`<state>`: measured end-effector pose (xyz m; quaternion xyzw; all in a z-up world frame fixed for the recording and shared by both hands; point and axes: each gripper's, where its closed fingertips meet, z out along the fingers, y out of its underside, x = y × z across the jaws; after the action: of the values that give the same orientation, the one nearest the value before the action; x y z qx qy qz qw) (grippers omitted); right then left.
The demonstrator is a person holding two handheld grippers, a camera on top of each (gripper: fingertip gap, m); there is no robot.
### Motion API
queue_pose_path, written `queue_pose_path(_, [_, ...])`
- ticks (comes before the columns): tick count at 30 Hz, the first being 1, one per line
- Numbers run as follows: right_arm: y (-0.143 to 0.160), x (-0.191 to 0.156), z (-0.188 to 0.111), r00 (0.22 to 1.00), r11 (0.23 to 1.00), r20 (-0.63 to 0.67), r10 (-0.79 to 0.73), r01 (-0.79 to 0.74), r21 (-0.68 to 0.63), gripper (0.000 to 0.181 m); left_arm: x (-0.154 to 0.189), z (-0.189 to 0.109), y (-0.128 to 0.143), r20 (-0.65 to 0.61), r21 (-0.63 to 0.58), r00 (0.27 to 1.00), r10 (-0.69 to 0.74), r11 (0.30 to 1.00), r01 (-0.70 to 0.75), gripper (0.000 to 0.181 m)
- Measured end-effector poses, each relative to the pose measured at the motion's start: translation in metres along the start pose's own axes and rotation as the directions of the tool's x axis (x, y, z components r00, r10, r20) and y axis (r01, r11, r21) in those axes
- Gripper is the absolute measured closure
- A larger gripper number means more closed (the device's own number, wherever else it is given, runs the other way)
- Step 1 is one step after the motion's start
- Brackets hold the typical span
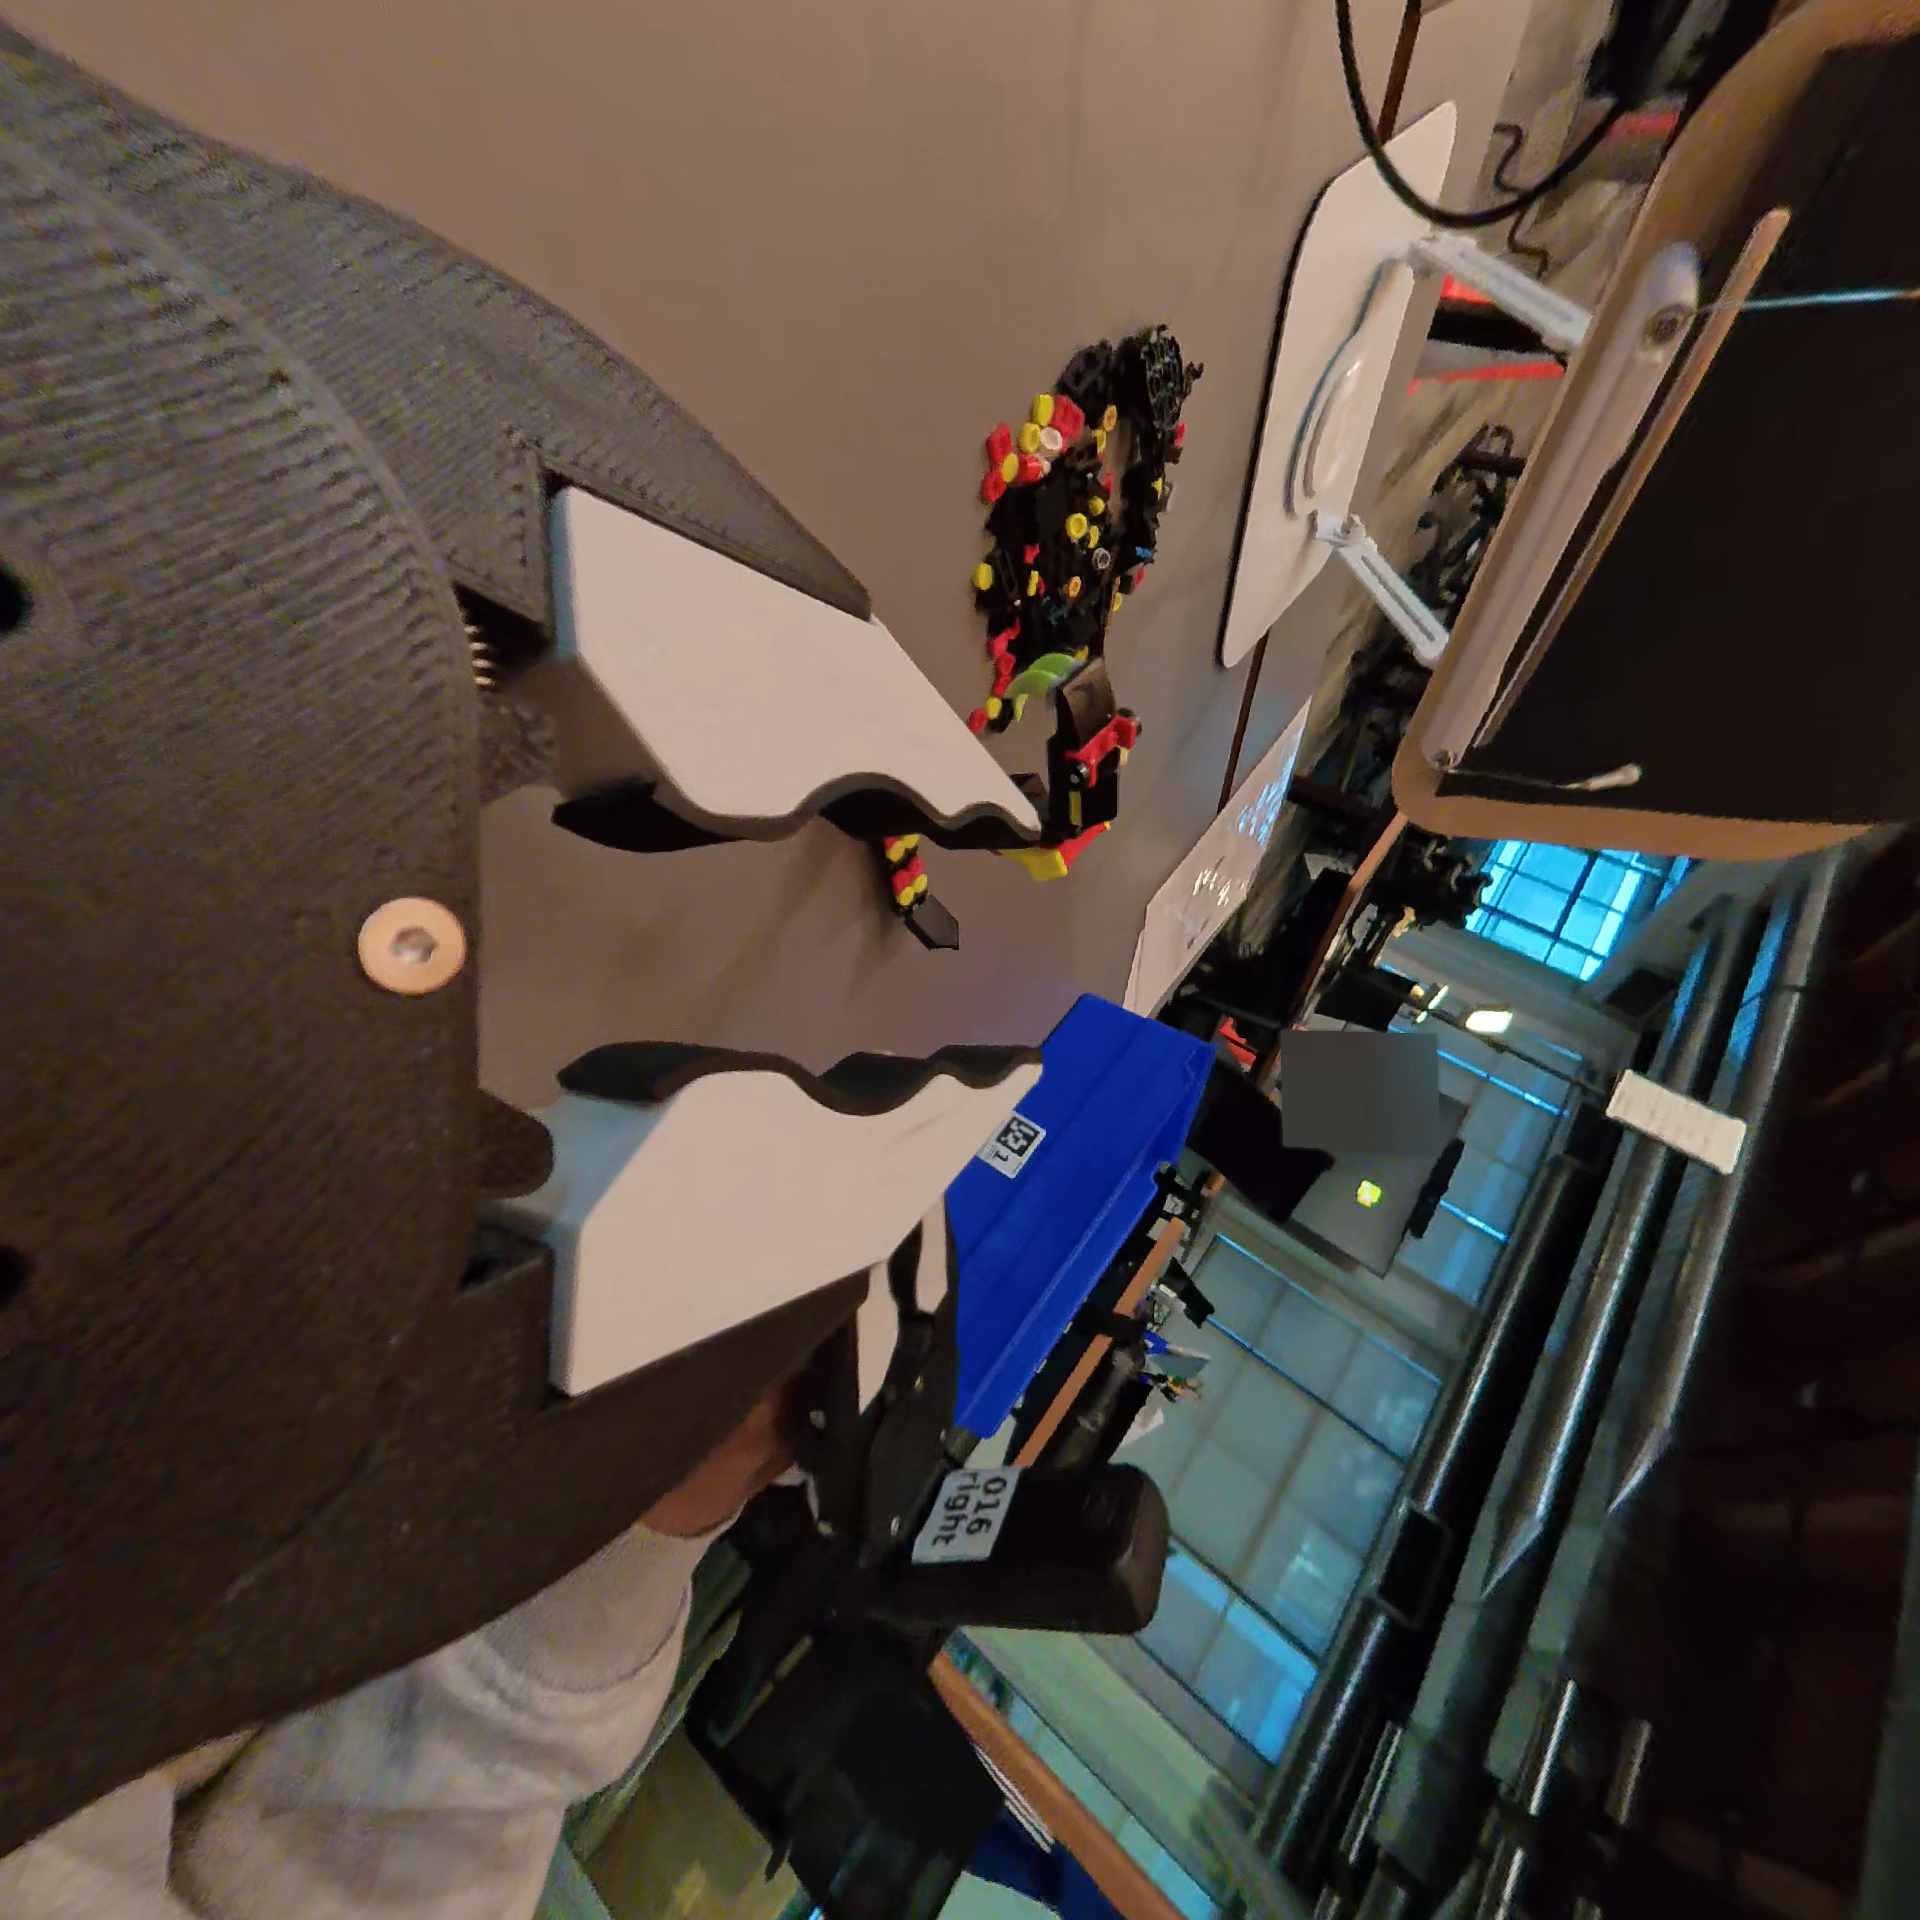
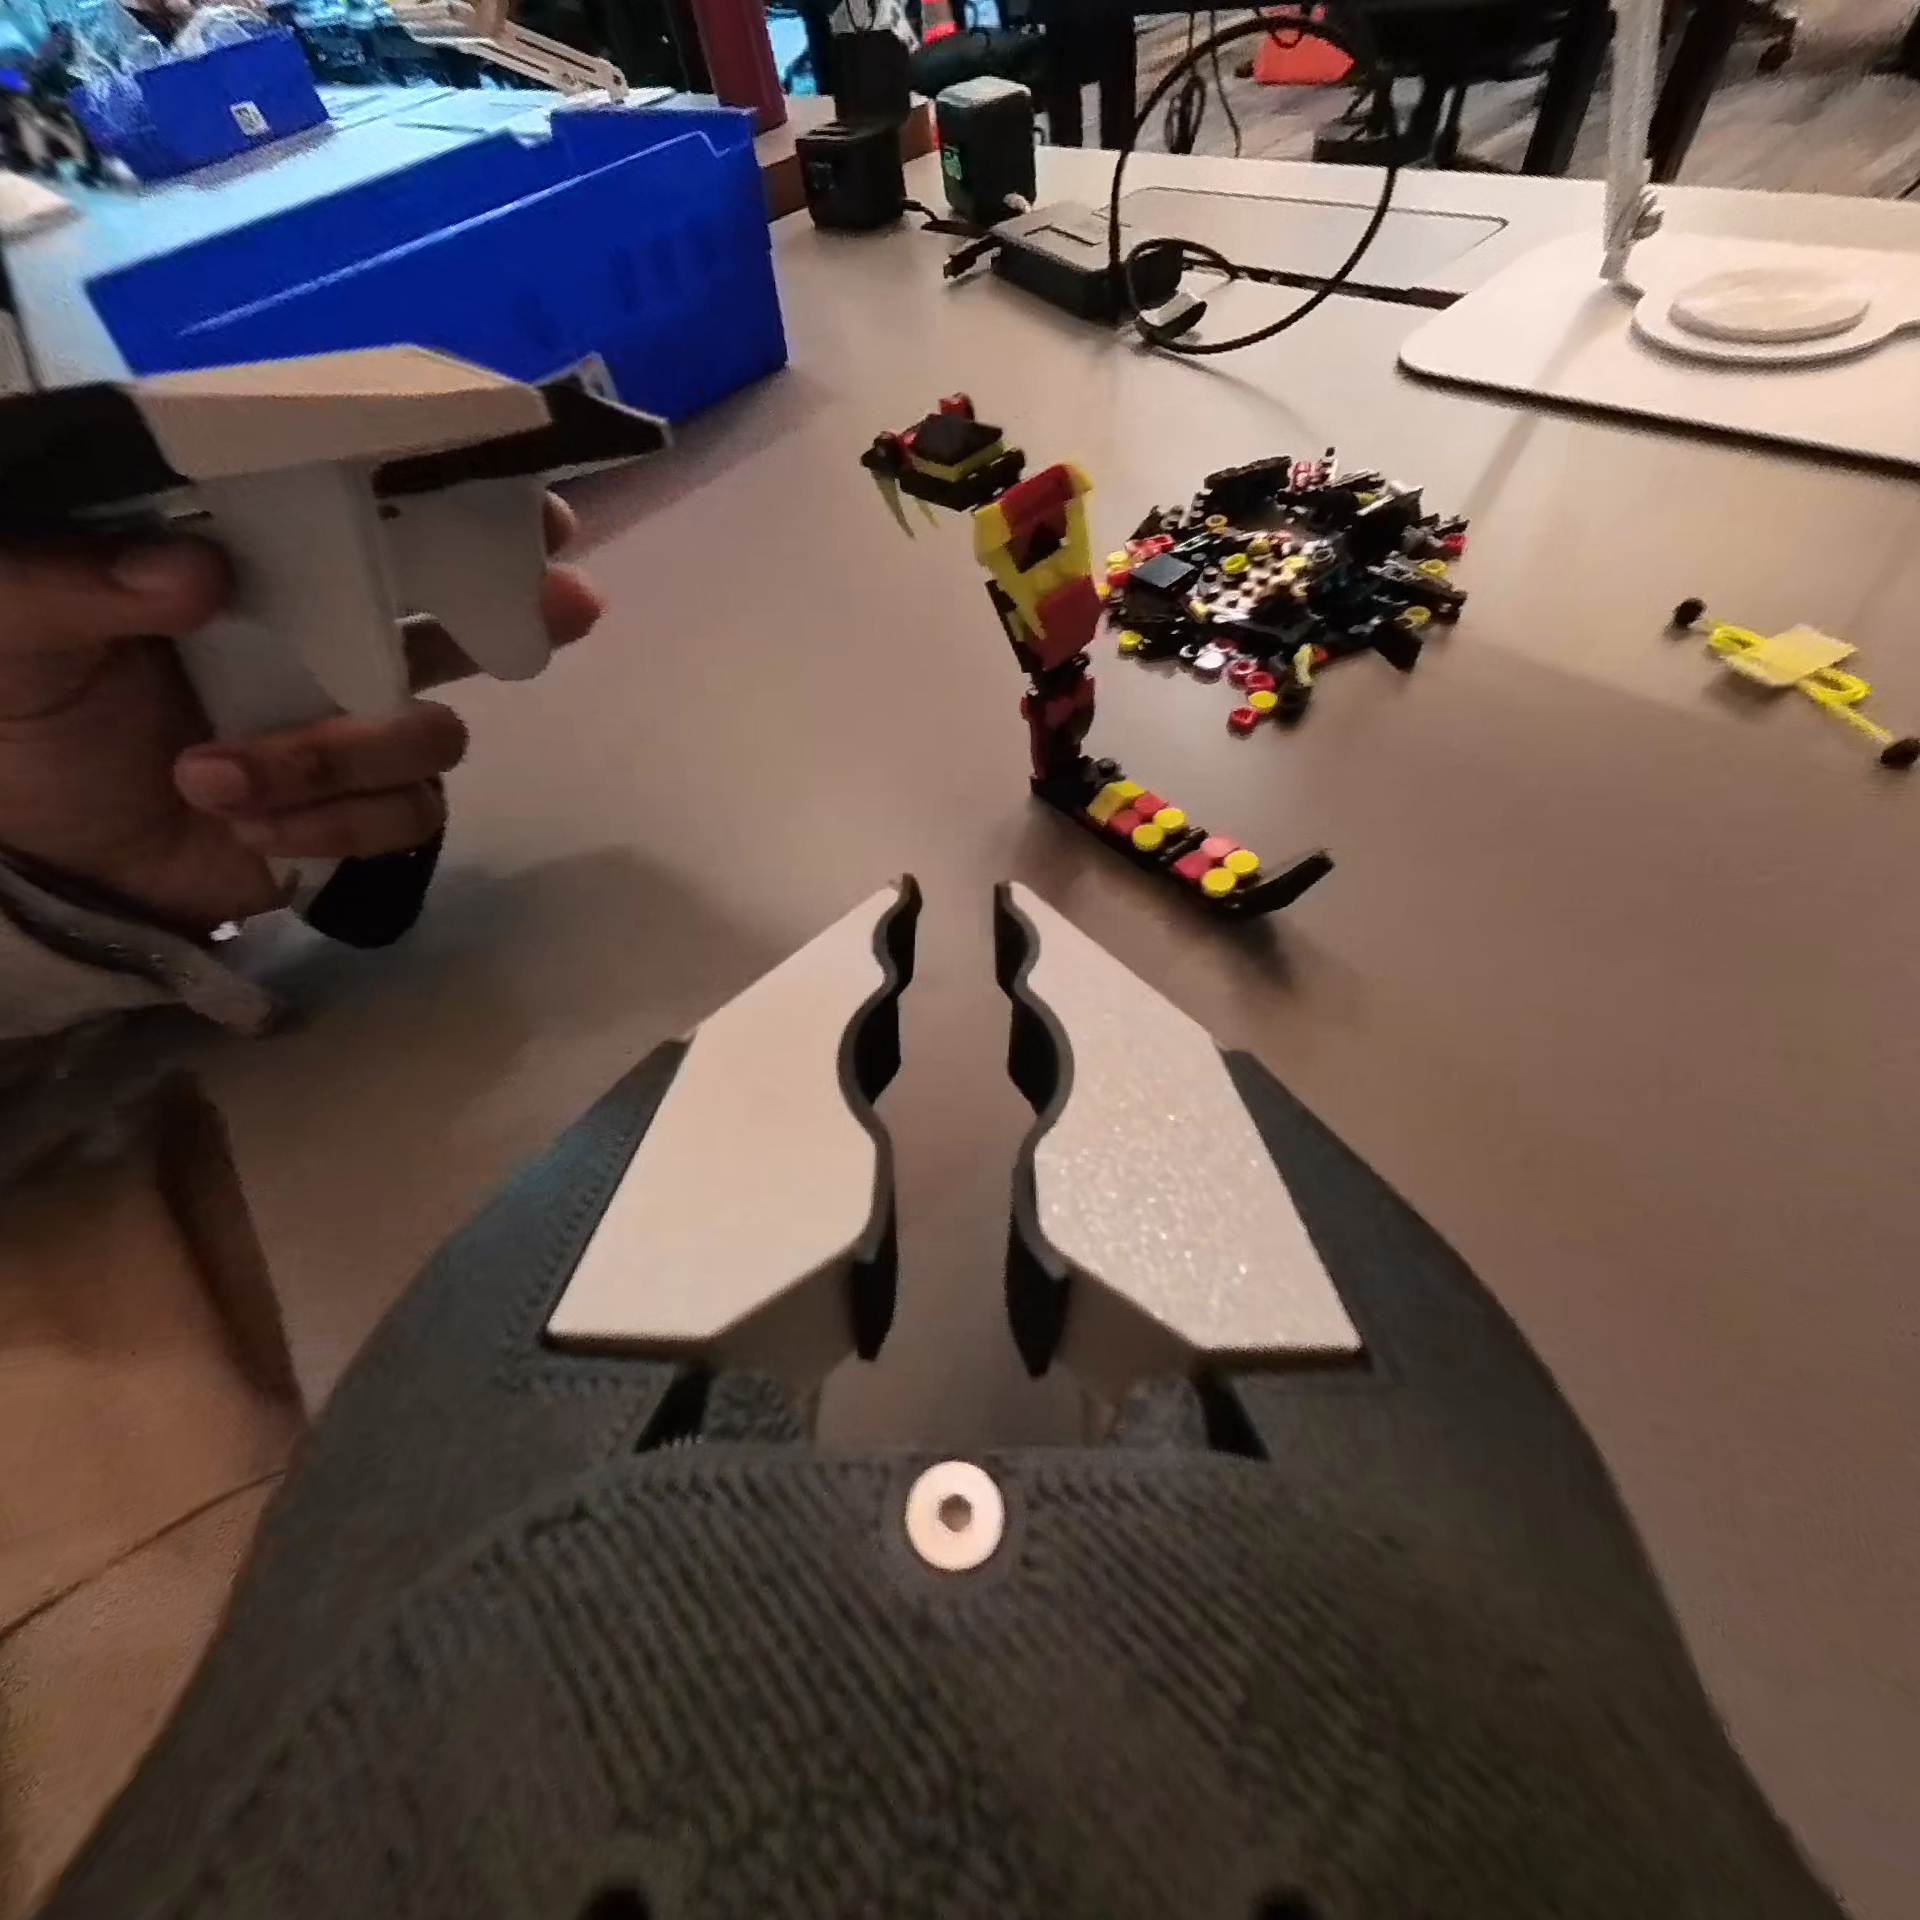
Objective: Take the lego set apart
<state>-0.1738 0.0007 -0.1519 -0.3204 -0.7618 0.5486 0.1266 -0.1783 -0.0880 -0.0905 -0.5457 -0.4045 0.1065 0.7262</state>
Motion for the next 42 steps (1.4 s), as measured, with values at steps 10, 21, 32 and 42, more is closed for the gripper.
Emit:
queue_pose_path(10, [-0.011,0.019,0.053,0.944,0.93,-0.062,-0.324,0.305,-0.206,0.125,-0.01,-0.034,0.012,0.116,-0.068,0.985,0.129,0.99,-0.122,0.146])
queue_pose_path(21, [-0.02,0.018,0.073,0.975,0.963,-0.009,-0.222,0.217,-0.161,0.159,0.004,-0.022,0.033,0.056,-0.152,0.995,0.088,0.985,-0.079,0.134])
queue_pose_path(32, [-0.034,-0.057,0.012,0.945,0.999,0.326,0.032,-0.031,-0.008,0.164,0.036,0.003,0.044,-0.106,-0.177,0.994,0.014,0.984,-0.033,0.126])
queue_pose_path(42, [-0.01,-0.053,-0.002,0.76,0.877,0.439,0.479,-0.433,-0.207,0.164,0.059,0.007,0.034,-0.259,-0.14,0.956,-0.14,0.984,0.106,0.125])
